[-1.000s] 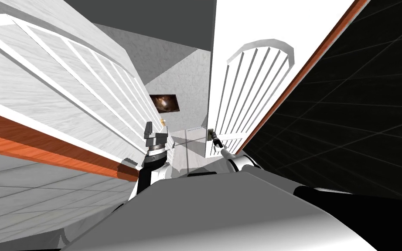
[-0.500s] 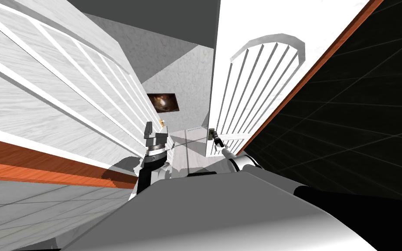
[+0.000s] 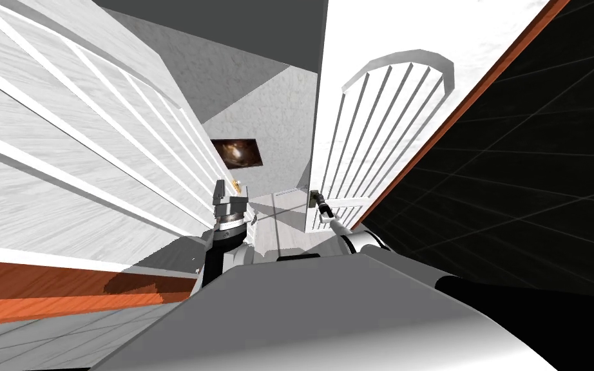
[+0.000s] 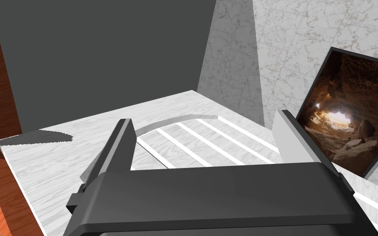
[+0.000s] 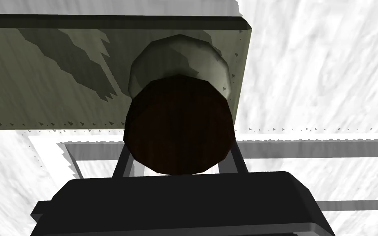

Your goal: Push the door open

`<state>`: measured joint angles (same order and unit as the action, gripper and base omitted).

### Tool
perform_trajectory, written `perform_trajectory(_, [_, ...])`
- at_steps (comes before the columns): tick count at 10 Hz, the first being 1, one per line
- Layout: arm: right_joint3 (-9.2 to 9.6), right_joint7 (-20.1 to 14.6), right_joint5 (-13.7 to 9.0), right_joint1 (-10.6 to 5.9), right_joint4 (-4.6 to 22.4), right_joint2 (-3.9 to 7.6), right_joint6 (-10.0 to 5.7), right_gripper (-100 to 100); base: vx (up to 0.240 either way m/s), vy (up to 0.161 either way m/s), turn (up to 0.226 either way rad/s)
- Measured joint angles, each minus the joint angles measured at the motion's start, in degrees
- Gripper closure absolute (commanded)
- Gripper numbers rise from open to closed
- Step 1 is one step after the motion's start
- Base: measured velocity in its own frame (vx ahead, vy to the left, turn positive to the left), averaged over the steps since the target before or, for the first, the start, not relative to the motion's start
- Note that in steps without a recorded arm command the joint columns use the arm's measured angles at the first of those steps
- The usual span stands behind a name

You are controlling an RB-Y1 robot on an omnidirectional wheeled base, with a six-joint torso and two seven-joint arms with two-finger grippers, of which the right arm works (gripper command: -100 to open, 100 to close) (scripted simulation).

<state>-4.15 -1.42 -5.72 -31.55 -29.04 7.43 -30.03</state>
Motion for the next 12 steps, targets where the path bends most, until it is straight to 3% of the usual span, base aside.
perform_trajectory(1, [-0.63,0.1,-0.3,-1.03,2.3,0.34,-1.31,100,0.135,0.112,-0.078])
perform_trajectory(2, [-1.06,0.2,-0.5,-0.60,1.9,0.71,-1.32,-100,-0.051,0.060,-0.053])
perform_trajectory(3, [-1.12,0.3,-0.5,-0.22,0.8,0.71,-0.83,-100,-0.159,0.011,-0.011])
perform_trajectory(6, [-0.94,0.1,-0.5,-1.24,2.8,0.56,-1.66,-100,-0.174,0.016,-0.004])
perform_trajectory(10, [-0.39,-0.1,-0.3,-1.31,2.3,-0.25,-1.33,-100,-0.227,0.045,-0.019])
perform_trajectory(12, [-0.30,-0.1,-0.2,-1.42,2.5,-0.41,-1.44,-100,-0.011,0.023,0.007])
